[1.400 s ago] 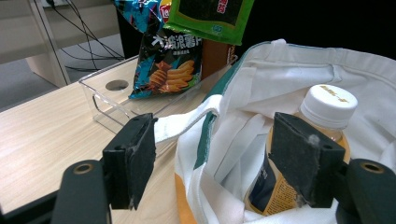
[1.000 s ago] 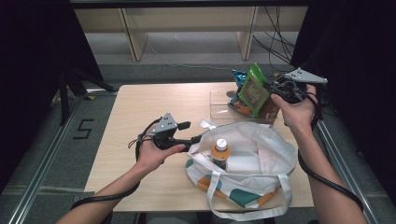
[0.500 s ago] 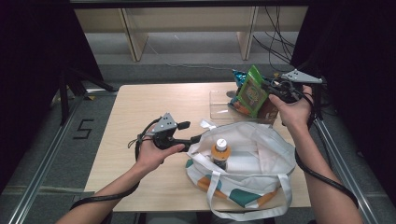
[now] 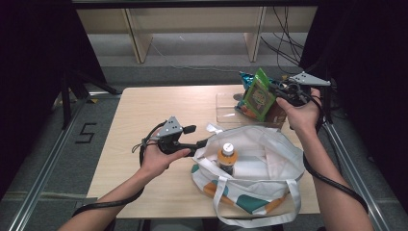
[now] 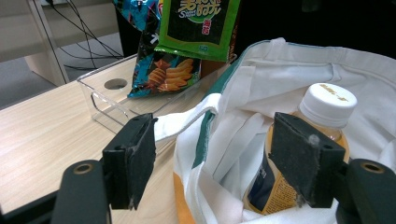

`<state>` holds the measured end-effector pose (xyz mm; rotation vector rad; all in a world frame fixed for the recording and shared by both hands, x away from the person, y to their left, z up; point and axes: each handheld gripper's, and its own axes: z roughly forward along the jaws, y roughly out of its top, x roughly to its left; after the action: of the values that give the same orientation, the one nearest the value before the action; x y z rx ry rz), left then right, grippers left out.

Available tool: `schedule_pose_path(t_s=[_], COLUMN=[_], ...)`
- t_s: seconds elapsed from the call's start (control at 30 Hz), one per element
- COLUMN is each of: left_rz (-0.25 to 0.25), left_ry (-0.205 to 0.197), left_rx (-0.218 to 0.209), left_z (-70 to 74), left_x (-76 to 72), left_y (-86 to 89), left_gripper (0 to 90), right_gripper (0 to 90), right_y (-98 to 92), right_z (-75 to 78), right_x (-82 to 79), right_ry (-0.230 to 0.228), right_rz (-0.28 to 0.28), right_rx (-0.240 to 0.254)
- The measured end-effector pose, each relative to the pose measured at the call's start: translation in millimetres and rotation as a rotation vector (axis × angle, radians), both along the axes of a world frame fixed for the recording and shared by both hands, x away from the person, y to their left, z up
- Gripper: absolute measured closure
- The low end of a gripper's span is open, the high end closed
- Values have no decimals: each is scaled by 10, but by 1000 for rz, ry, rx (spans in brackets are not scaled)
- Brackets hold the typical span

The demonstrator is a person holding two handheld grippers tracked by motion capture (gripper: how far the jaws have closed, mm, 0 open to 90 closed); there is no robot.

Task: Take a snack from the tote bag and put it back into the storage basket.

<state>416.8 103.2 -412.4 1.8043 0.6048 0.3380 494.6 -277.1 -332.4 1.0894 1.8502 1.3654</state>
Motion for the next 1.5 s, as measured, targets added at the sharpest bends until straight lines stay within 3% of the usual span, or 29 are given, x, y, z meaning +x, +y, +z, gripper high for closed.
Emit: schedule_pose_path(t_s=[0.03,0.07,0.13,0.17,0.2,0.23,0.37,0.57,0.63,0.67,0.7,0.73,0.83,0.9,0.93,1.03,1.13,1.17,1.23,1.27,1.5], left_rz=[0,16,5,-4,-3,12,-11,-14,-9,-12,-9,-9,-14,-9,-9,-10,-9,-10,-10,-11,-10], left_ry=[2,40,34,3,7,38,4,5,6,3,7,6,4,6,6,5,7,6,6,6,6], left_rx=[-1,-6,-8,3,3,-1,8,1,9,10,8,8,1,8,8,7,8,10,11,11,9], left_z=[-4,-10,-18,-14,-16,-19,-27,-34,-34,-35,-36,-34,-35,-33,-34,-34,-37,-38,-40,-40,-38], left_x=[-2,-34,-27,-5,-8,-33,-4,5,2,5,0,0,3,0,1,2,2,3,5,5,2], left_y=[-4,-10,-18,-15,-16,-18,-22,-19,-18,-19,-22,-22,-23,-18,-18,-18,-19,-18,-18,-19,-22], left_gripper=[305,305,305,305,305,305,305,305,305,305,305,305,305,305,305,305,305,305,305,305,305], right_gripper=[900,900,900,900,900,900,900,900,900,900,900,900,900,900,900,900,900,900,900,900,900], right_y=[-1,-2,-7,-2,-11,-9,5,41,46,61,59,88,94,117,112,137,128,139,129,131,130], right_z=[-5,-12,-33,-40,-46,-54,-69,-83,-83,-81,-78,-78,-67,-71,-76,-95,-132,-143,-172,-179,-226], right_x=[-1,-2,18,10,24,24,38,63,91,83,97,82,119,116,139,138,170,161,183,176,188], right_ry=[4,8,-1,11,4,5,-1,-7,-43,-28,-55,-32,-70,-52,-73,-45,-61,-40,-62,-45,-40], right_rz=[-1,-3,2,-6,-1,-3,-6,8,12,11,13,8,22,12,22,16,17,14,6,10,9], right_rx=[3,1,-8,-3,-12,-5,-13,-24,-41,-30,-51,-28,-57,-42,-54,-46,-68,-54,-64,-60,-55])
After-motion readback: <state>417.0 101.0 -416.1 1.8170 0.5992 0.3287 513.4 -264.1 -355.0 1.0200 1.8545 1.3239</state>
